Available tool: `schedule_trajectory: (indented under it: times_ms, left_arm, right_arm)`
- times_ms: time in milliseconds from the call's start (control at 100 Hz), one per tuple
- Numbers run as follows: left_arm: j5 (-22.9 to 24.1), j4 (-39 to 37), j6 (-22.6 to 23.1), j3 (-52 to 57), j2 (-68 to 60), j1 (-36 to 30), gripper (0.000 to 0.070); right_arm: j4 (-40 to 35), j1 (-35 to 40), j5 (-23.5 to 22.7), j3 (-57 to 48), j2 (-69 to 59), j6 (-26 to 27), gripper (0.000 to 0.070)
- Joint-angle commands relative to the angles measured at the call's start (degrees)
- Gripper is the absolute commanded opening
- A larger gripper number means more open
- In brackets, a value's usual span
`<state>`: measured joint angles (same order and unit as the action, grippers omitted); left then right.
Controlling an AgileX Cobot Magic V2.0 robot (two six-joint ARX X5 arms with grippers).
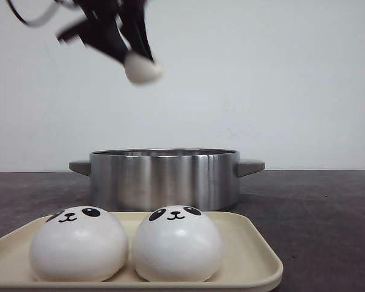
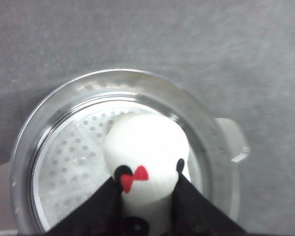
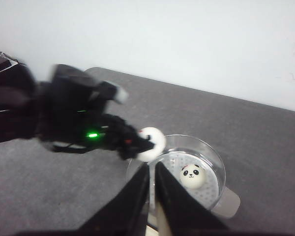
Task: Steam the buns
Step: 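Carry the bun with the left gripper into the steamer and release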
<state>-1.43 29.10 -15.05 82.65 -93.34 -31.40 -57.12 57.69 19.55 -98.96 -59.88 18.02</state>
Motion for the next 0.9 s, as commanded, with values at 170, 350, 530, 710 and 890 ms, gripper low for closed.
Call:
schedule_trajectory:
  times_ms: [170, 350, 530, 710, 890]
  left_arm:
    - [2.2, -0.9, 0.6, 4.4, -12.9, 1.3, 0.0013]
    - [3.2, -1.0, 0.6, 4.4, -18.1, 1.9, 0.0076]
    - [3.2, -2.3, 0.7, 4.4, -19.3, 2.1, 0.0459]
    - [3.2, -2.2, 0.6, 6.1, -19.3, 2.1, 0.0645]
    - [3.2, 3.8, 0.6, 12.3, -19.3, 2.0, 0.0642]
  right_arm:
    - [-0.9, 0.7, 0.1, -0.8, -0.8, -0.4, 0.0011]
    - [-1.7, 0.7, 0.2, -0.8, -0.7, -0.1, 0.0011]
    - [-2.9, 0.7, 0.2, -0.8, -0.7, 0.2, 0.0011]
    - [-3.0, 0.7, 0.5, -0.8, -0.7, 0.2, 0.0011]
    - [-4.9, 0.7, 2.4, -0.7, -1.3, 0.9, 0.0011]
